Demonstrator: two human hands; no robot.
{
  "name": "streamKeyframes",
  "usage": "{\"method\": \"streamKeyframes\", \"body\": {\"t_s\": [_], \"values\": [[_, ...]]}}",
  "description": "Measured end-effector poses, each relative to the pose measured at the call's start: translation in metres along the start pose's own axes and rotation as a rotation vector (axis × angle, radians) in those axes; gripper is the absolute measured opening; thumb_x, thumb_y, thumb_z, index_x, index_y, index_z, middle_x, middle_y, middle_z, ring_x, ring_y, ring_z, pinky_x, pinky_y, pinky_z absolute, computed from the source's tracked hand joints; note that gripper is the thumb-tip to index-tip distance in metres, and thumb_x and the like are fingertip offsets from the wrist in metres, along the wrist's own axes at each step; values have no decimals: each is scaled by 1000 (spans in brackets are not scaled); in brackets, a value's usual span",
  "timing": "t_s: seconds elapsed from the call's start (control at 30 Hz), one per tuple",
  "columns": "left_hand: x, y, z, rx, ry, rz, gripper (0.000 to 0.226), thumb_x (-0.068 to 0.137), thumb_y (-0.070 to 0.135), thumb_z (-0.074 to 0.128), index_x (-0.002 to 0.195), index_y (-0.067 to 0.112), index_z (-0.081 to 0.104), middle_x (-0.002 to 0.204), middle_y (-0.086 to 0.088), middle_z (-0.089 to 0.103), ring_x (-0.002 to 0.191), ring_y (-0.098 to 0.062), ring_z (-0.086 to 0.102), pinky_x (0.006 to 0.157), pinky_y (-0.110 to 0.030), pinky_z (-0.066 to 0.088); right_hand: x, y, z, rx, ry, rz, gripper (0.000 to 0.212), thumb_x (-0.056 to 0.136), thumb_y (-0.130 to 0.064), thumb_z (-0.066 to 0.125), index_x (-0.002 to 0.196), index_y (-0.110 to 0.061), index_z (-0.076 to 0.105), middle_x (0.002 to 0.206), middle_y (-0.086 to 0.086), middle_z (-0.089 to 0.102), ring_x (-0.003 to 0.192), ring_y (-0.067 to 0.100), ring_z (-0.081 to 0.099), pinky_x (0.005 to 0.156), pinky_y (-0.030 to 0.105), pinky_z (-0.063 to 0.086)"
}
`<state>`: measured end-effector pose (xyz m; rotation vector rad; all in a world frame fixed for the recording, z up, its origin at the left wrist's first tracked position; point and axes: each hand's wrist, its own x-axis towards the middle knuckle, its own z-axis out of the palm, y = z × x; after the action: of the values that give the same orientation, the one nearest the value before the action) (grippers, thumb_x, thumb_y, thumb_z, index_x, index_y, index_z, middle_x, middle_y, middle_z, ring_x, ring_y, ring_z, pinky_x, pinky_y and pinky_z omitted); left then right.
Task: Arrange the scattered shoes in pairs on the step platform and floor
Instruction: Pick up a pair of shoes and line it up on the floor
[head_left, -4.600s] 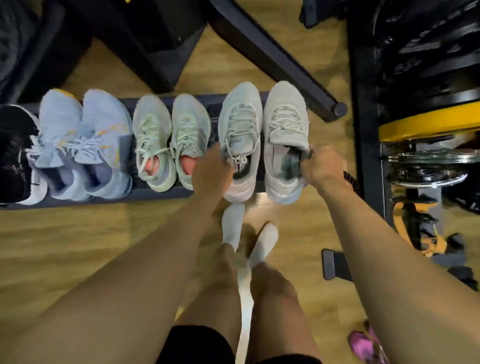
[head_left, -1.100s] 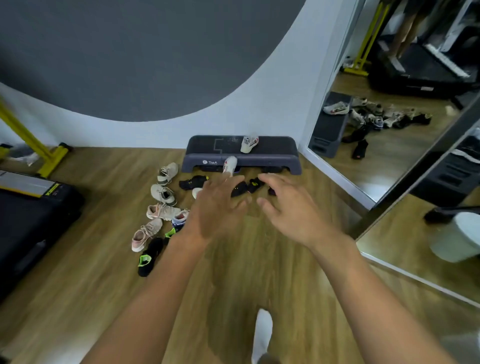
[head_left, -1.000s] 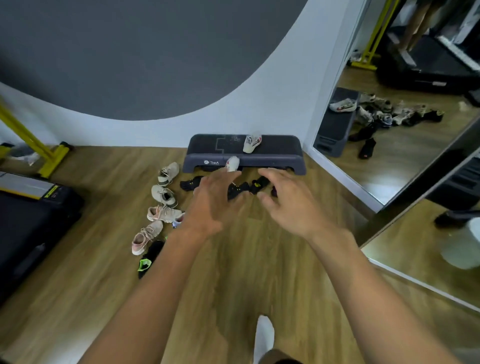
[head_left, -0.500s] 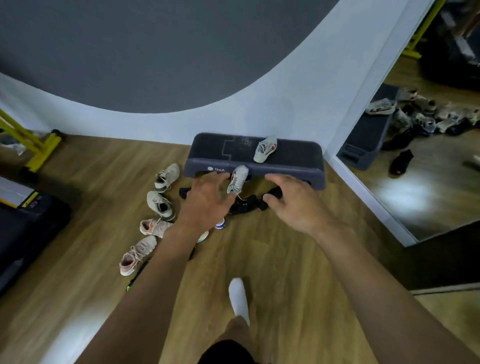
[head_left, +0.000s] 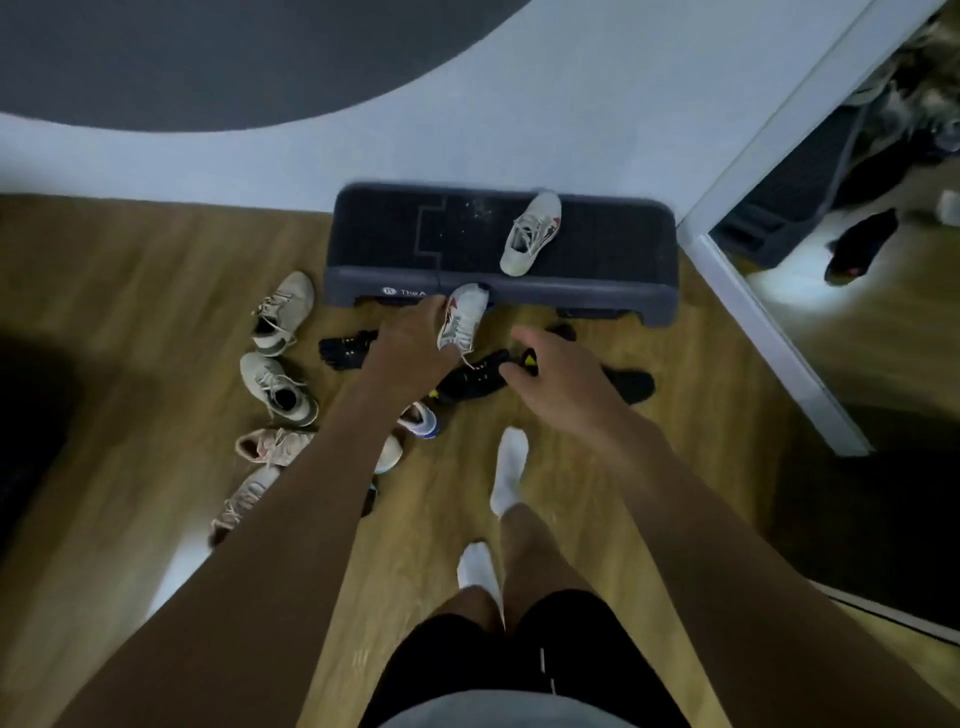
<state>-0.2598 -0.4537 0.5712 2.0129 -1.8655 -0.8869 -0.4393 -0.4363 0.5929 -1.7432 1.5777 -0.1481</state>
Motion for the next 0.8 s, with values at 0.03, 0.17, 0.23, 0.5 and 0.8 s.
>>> {"method": "streamKeyframes", "body": {"t_s": [0.03, 0.17, 0.23, 0.5, 0.8], "values": [[22, -7, 7, 13, -48, -30, 47, 86, 30, 58, 127, 9, 49, 123, -14, 58, 108, -26, 54, 85, -32, 39, 23, 6, 4, 6, -18, 15, 51, 94, -34, 52, 140, -16, 41, 130, 4, 58, 115, 20, 56, 84, 24, 39], [103, -40, 44, -74, -108, -85, 50, 89, 37, 54, 129, 6, 50, 125, -15, 57, 115, -29, 52, 85, -26, 32, 117, 34, 30, -4, -117, 75, 52, 94, -33, 52, 140, -11, 39, 134, 8, 54, 123, 24, 50, 96, 32, 40], [141, -64, 73, -131, -159, -123, 54, 87, 44, 50, 131, 13, 47, 129, -12, 54, 117, -29, 51, 90, -30, 35, 160, 53, 51, 16, -174, 114, 47, 94, -30, 52, 135, -10, 43, 131, 8, 56, 120, 24, 52, 89, 30, 41], [281, -202, 225, 55, -341, -285, 52, 81, 56, 49, 127, 33, 42, 129, -3, 54, 116, -29, 54, 96, -43, 46, 324, 148, 187, 80, -285, 345, 25, 91, -21, 53, 113, -10, 59, 105, 7, 61, 102, 23, 57, 79, 26, 35], [353, -340, 378, 349, -540, -228, 73, 90, 46, 47, 148, 14, 15, 148, -18, 30, 131, -36, 37, 106, -47, 36, 445, 251, 347, 142, -243, 541, 29, 89, -15, 54, 68, -16, 34, 63, -1, 37, 59, 18, 38, 51, 25, 29]]}}
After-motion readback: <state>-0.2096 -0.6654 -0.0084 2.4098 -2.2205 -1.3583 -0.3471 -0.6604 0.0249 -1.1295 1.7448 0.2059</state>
